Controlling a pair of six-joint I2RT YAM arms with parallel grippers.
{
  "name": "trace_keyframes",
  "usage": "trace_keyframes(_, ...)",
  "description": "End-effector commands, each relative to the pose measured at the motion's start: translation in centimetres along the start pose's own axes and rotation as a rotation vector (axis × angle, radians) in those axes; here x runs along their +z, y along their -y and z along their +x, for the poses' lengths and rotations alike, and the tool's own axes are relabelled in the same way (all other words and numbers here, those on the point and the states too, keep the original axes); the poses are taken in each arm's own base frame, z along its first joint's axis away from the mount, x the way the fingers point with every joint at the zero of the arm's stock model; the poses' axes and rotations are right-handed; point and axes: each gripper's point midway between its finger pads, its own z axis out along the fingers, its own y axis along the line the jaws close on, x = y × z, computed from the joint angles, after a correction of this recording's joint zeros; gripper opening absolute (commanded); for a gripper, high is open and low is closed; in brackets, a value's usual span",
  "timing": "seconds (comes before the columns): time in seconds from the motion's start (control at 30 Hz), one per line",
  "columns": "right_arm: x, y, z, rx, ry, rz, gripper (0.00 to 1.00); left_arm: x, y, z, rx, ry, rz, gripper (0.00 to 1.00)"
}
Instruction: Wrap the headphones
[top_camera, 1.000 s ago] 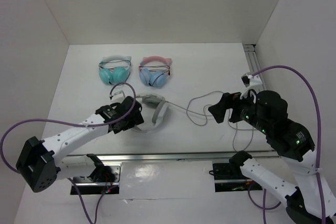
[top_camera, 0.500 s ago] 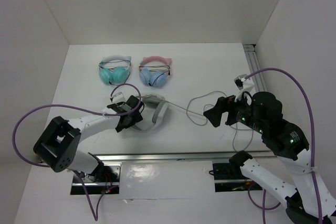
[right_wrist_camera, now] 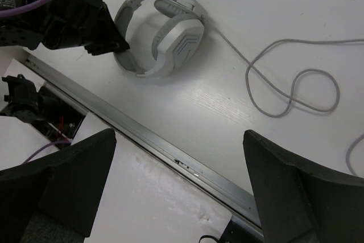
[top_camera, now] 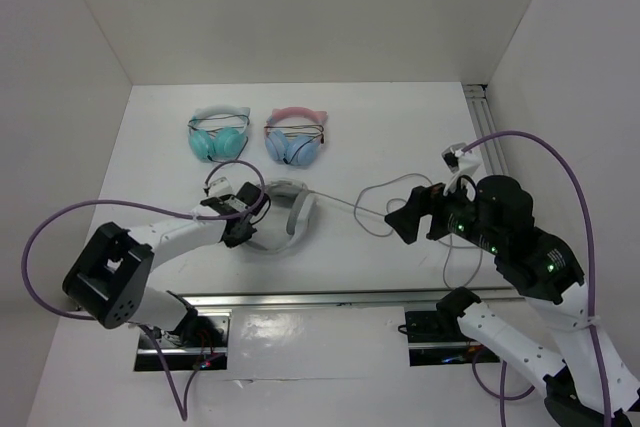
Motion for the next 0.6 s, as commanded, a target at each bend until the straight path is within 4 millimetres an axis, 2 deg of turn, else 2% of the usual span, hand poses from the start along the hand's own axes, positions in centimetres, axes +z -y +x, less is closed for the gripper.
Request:
trace_keyframes(0.0,0.3,-0.4,-1.1,-0.014,0.059,-0.027,1.00,-3.1,-1.3,-0.8,0.021,0.026,-0.046,0.00)
trace_keyframes(0.03,0.0,-1.0,-1.5,-0.020,0.079,-0.060,1.00,-5.5,-0.4,-2.6,-0.012,0.068,0.005,0.00)
trace_keyframes(0.1,-0.3,-2.1,-1.8,-0.034,0.123,-0.128,1.00,-8.5,-1.6,-4.0,0.023,0.096,0.011,0.00)
trace_keyframes(0.13,-2.0,-4.1,-3.6,-0.072,0.243,-0.237,1.00,-10.7,-1.0,-5.7,0.069,0.130,0.071,0.00)
trace_keyframes(0.17,-2.8,-5.0,-4.2,-0.084,0.299,-0.291,1.00,-13.1,-0.9,-7.2,0.075,0.175,0.146,0.00)
trace_keyframes(0.2,-2.7,-5.3,-3.9,-0.097,0.328,-0.321,1.00,-14.7,-0.8,-8.0,0.085,0.196,0.184,0.00)
trace_keyframes(0.23,-3.2,-5.8,-4.9,-0.098,0.386,-0.345,1.00,-17.2,-0.7,-9.1,0.131,0.205,0.244,0.00)
trace_keyframes(0.27,-2.0,-5.4,-4.9,-0.086,0.353,-0.324,1.00,-20.7,-0.6,-10.4,0.173,0.234,0.347,0.00)
trace_keyframes(0.3,-1.9,-5.3,-4.9,-0.107,0.356,-0.320,1.00,-20.7,-0.6,-10.4,0.174,0.235,0.348,0.00)
trace_keyframes(0.33,0.0,-4.4,-4.5,-0.102,0.298,-0.287,0.96,-23.2,-1.2,-11.7,0.190,0.255,0.366,0.00)
trace_keyframes(0.37,0.7,-4.0,-4.6,-0.110,0.289,-0.275,0.96,-24.4,-1.6,-12.3,0.203,0.269,0.376,0.00)
trace_keyframes(0.4,1.5,-3.4,-5.4,-0.137,0.304,-0.257,0.96,-26.7,-2.3,-13.7,0.228,0.298,0.383,0.00)
trace_keyframes(0.43,1.9,-3.4,-5.7,-0.152,0.310,-0.256,0.96,-27.6,-2.8,-14.3,0.238,0.311,0.371,0.00)
trace_keyframes(0.47,1.3,-3.4,-7.4,-0.167,0.356,-0.236,0.96,-28.3,-3.2,-15.0,0.235,0.323,0.354,0.00)
trace_keyframes(0.5,1.2,-3.3,-8.3,-0.166,0.370,-0.219,0.96,-28.5,-3.3,-15.8,0.252,0.339,0.311,0.00)
trace_keyframes(0.53,1.5,-3.7,-9.5,-0.161,0.393,-0.228,0.96,-30.1,-3.5,-17.2,0.232,0.371,0.323,0.00)
trace_keyframes(0.57,1.4,-4.2,-10.2,-0.155,0.412,-0.251,0.96,-30.4,-3.9,-17.2,0.256,0.363,0.307,0.00)
